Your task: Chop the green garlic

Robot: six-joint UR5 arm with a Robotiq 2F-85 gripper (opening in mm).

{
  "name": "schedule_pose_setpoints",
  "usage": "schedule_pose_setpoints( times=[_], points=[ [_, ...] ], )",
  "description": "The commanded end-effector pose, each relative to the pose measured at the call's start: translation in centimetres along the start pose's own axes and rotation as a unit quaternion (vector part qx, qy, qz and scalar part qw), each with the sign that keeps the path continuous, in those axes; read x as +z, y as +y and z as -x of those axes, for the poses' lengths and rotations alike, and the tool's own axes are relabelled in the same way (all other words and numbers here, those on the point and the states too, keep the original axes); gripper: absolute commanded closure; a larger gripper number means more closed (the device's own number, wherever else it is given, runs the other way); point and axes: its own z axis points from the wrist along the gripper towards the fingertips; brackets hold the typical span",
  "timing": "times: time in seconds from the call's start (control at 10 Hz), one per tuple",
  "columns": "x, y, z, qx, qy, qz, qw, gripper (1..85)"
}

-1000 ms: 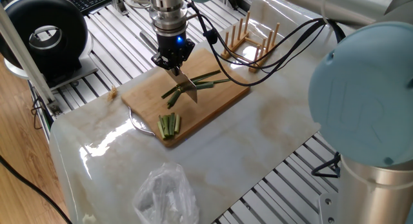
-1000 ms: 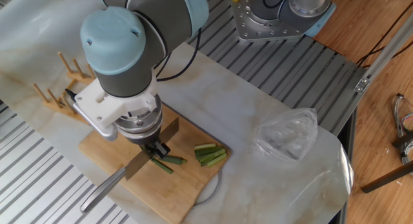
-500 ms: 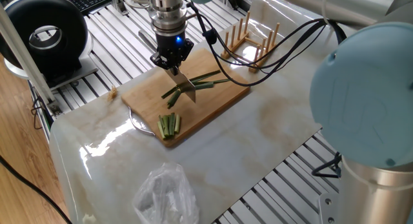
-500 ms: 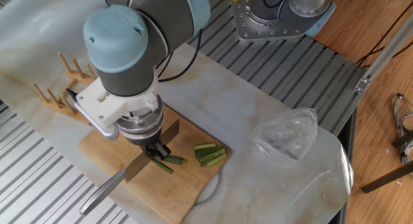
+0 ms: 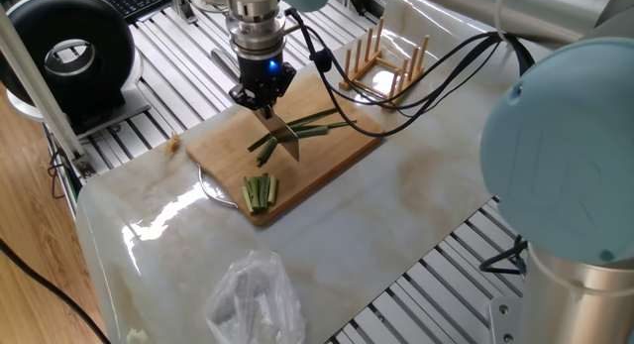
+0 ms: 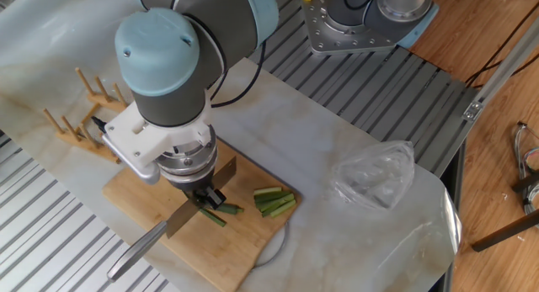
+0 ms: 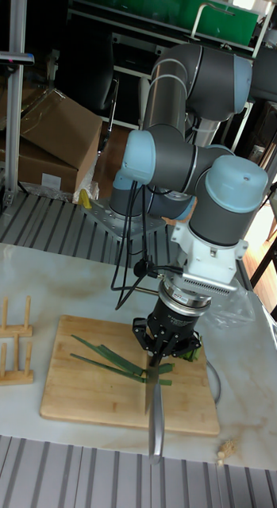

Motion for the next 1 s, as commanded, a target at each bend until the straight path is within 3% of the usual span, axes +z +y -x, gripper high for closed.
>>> schedule_pose_setpoints(
  times=[0.0, 0.9],
  points=[
    [-0.08, 0.09, -0.23, 0.003, 0.002, 0.002, 1.0000, 84.3],
    [0.58, -0.06, -0.48, 0.001, 0.002, 0.001, 1.0000, 84.3]
  ],
)
